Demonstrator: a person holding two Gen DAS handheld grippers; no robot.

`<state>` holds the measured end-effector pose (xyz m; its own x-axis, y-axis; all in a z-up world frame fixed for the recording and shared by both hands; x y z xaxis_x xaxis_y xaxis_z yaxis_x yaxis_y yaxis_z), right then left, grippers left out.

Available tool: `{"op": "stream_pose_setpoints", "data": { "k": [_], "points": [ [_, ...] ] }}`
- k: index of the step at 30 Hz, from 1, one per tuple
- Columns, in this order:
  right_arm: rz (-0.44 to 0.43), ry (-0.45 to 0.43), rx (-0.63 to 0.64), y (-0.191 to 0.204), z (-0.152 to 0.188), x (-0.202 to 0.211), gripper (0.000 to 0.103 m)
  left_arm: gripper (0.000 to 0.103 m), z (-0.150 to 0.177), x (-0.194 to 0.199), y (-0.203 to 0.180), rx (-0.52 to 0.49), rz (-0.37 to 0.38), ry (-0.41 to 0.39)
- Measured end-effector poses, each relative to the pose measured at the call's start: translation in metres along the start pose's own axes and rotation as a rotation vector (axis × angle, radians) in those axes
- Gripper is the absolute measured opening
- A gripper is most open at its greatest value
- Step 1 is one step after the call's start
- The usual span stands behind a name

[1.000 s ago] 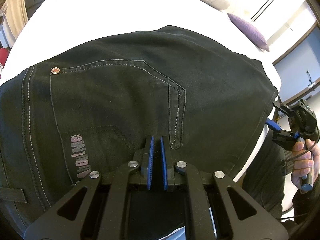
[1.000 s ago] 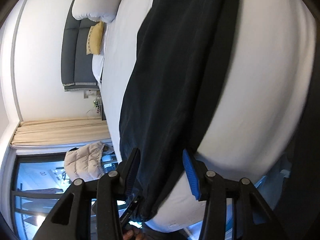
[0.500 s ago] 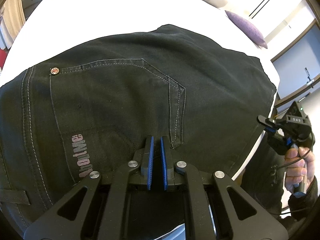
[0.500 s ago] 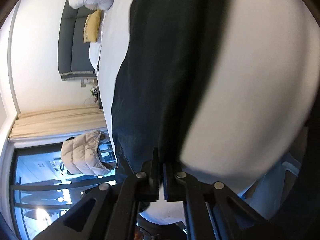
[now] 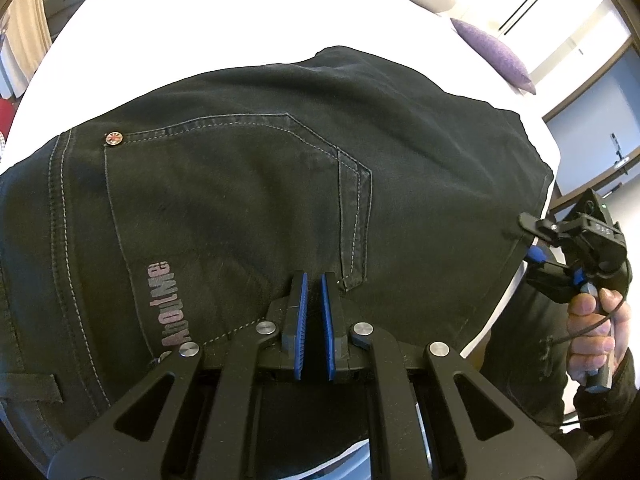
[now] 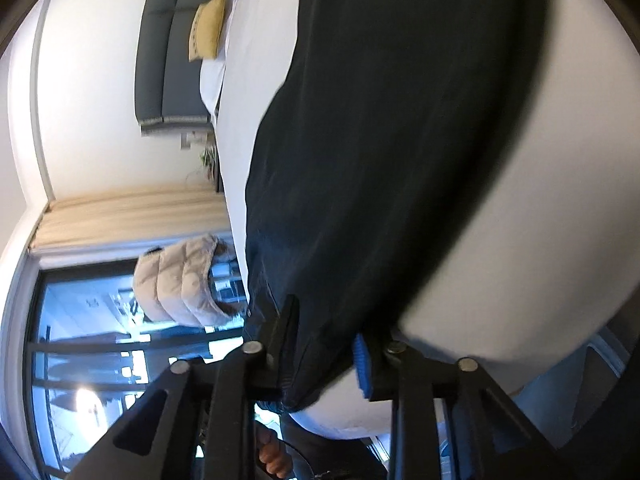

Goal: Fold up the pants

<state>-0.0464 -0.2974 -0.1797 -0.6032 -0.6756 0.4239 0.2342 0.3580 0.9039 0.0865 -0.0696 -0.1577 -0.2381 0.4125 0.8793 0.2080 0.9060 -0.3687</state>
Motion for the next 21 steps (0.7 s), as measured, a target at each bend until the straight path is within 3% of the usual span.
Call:
{"op": "stream_pose_setpoints", "data": {
  "k": [3, 11, 13, 15, 17, 19, 21],
  "points": [
    [0.023, 0.025, 0.006, -0.005, 0.004, -0.003, 0.003, 0.007, 0.003, 0.001, 0.000, -0.005, -0.002, 0.003],
    [-0.025, -0.023, -0.022, -0.012, -0.003, 0.013, 0.007, 0.007, 0.005, 0.000, 0.004, 0.006, 0.014, 0.001],
    [-0.050, -0.101, -0.089, -0.024, -0.020, 0.030, 0.021, 0.007, 0.005, 0.000, 0.005, 0.010, 0.017, 0.000],
    [-0.074, -0.194, -0.126, -0.033, -0.039, 0.048, 0.023, 0.007, 0.006, 0.000, 0.005, 0.010, 0.017, -0.001],
    [-0.060, -0.264, -0.132, -0.041, -0.060, 0.064, 0.018, 0.007, 0.007, 0.002, 0.006, 0.009, 0.016, -0.001],
    [-0.048, -0.296, -0.171, -0.051, -0.073, 0.075, 0.006, 0.007, 0.007, 0.002, 0.006, 0.008, 0.015, -0.001],
    [-0.019, -0.322, -0.176, -0.056, -0.078, 0.085, 0.003, 0.007, 0.007, 0.002, 0.007, 0.011, 0.016, -0.001]
  ]
}}
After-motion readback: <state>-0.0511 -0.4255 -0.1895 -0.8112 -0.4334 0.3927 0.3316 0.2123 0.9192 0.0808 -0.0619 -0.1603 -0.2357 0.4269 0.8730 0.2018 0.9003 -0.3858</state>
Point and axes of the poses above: each gripper's, at about its wrist camera, not at the fingertips, and x roughly against the way its jaws point, y to its left, z to its underside, the point moved 4 cm from there along -x, roughly the way its jaws point, and after that the axes turned 9 degrees about x, right-handed, at the moved point
